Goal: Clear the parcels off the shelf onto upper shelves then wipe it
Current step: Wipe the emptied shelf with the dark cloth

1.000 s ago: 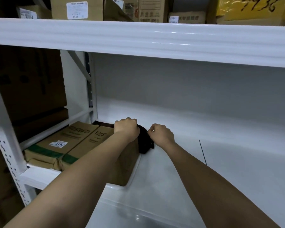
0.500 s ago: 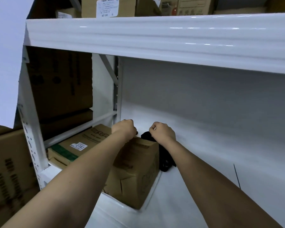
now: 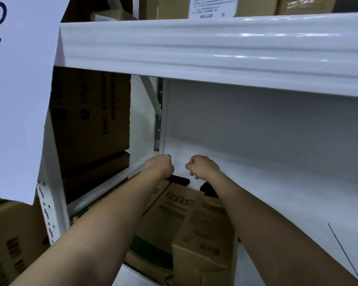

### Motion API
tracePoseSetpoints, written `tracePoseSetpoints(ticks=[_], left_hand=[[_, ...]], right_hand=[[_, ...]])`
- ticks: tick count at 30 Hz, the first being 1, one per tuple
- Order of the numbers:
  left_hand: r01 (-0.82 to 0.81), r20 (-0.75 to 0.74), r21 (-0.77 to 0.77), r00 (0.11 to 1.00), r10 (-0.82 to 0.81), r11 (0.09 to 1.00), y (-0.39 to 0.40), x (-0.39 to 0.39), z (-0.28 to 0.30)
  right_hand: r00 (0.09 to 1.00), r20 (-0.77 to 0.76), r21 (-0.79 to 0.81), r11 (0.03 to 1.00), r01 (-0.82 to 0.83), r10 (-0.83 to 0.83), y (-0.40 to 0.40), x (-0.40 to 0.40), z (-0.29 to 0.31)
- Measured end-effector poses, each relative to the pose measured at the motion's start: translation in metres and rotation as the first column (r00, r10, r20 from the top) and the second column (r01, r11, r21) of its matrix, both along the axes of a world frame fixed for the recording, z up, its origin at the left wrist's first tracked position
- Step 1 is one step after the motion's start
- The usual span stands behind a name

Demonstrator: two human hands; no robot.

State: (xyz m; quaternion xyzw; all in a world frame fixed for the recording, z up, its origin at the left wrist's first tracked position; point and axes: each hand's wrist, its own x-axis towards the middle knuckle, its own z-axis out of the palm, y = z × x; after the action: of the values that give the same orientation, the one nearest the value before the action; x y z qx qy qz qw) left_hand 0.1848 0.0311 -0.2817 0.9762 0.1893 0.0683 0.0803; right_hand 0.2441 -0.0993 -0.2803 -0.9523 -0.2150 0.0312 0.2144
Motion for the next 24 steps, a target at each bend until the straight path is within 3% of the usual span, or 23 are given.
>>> tracePoseSetpoints(ticks=[5,11,20,24], left_hand=[[0.058,-0.026,-0.01,0.998,-0.058,0.998,0.046,0.014,0.002],[0.115,-0.06,-0.034,0.991,-0.117,0.993,0.067,0.023,-0.009],[0.136,-0.121,-0.081,0.982,-0.145,0.987,0.087,0.038,-0.016],[0.154,-0.174,-0.123,0.969,-0.174,0.98,0.091,0.044,-0.023]], right_hand=[[0.99,-0.142,-0.081,0.997,0.01,-0.021,0.04,0.009,0.0],[0.978,-0.197,-0.087,0.995,0.05,-0.066,0.061,0.012,-0.003],[0.945,-0.309,-0.242,0.97,0.033,-0.109,0.075,0.013,-0.007],[0.943,-0.321,-0.209,0.978,0.014,-0.082,0.081,0.017,-0.012]])
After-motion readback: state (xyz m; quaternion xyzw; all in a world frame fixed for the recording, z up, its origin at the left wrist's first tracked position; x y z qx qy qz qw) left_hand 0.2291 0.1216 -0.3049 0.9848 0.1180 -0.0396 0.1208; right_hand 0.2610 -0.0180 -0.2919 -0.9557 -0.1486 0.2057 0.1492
